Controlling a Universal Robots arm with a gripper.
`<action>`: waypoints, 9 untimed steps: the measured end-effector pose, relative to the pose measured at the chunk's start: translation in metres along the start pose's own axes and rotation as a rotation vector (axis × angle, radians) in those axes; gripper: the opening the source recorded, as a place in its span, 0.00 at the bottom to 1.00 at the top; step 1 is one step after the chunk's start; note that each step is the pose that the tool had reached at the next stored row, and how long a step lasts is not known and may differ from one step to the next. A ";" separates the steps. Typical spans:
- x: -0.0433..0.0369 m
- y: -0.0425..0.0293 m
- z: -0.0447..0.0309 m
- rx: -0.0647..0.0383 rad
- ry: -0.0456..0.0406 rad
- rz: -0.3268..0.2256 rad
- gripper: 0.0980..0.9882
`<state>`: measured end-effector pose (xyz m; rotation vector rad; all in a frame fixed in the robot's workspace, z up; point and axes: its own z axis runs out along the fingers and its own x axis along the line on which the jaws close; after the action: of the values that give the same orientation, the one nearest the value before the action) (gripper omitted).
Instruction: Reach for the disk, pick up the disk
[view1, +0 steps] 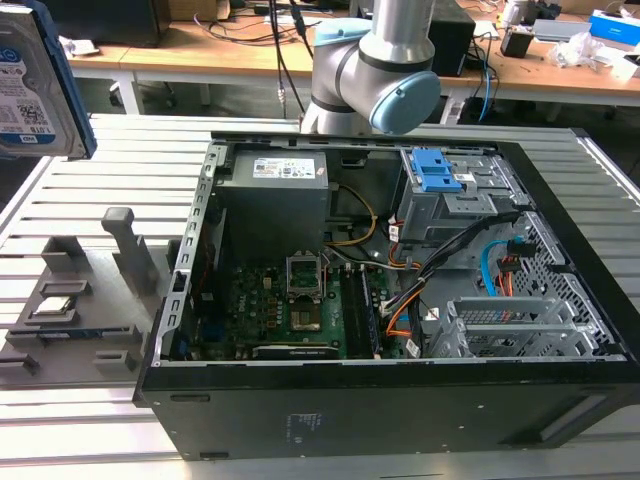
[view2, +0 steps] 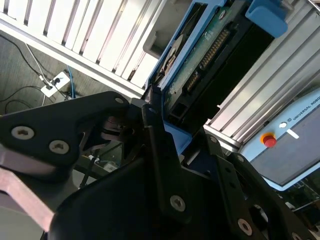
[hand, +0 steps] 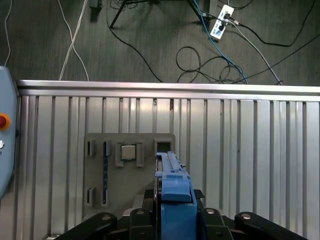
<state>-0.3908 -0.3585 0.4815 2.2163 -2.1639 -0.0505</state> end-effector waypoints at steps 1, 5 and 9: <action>0.0000 0.0000 0.0000 0.000 0.0000 0.000 0.30; 0.0000 -0.0047 -0.0004 0.000 0.0012 0.000 0.30; 0.0000 -0.0151 -0.0008 0.000 0.0031 0.000 0.30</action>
<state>-0.3757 -0.3582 0.4816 2.2145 -2.1627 -0.0471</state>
